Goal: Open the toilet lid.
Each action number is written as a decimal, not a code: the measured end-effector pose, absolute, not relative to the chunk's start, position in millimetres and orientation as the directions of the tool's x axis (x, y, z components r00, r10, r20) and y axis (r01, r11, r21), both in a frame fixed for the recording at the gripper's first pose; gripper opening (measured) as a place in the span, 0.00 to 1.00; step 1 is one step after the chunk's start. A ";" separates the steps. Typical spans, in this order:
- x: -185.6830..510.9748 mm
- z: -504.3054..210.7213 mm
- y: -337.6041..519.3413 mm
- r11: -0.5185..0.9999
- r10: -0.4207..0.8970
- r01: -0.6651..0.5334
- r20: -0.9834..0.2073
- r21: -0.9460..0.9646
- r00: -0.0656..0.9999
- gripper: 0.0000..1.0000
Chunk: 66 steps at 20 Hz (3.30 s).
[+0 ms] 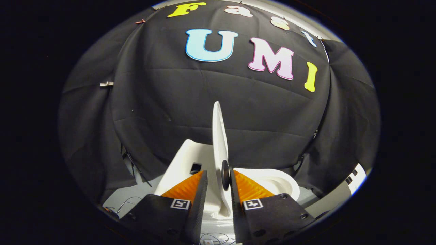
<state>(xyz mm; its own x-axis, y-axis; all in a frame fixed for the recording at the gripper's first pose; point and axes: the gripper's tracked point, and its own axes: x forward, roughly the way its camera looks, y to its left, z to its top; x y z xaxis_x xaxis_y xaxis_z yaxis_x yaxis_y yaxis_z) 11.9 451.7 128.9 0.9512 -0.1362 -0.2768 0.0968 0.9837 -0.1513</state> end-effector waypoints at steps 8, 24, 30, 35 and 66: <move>9.0 137.7 446.2 0.987 -0.088 0.048 -0.265 -0.154 0.960 0.99; -30.1 168.8 379.2 0.994 0.089 -0.099 -0.215 -0.036 0.973 0.97; -36.2 167.0 288.5 0.994 0.103 -0.105 -0.182 -0.003 0.978 0.97; -38.0 169.6 199.7 0.998 0.067 -0.064 -0.094 0.028 0.993 0.98; -39.3 86.7 39.1 0.999 -0.012 0.006 0.110 0.053 0.994 0.96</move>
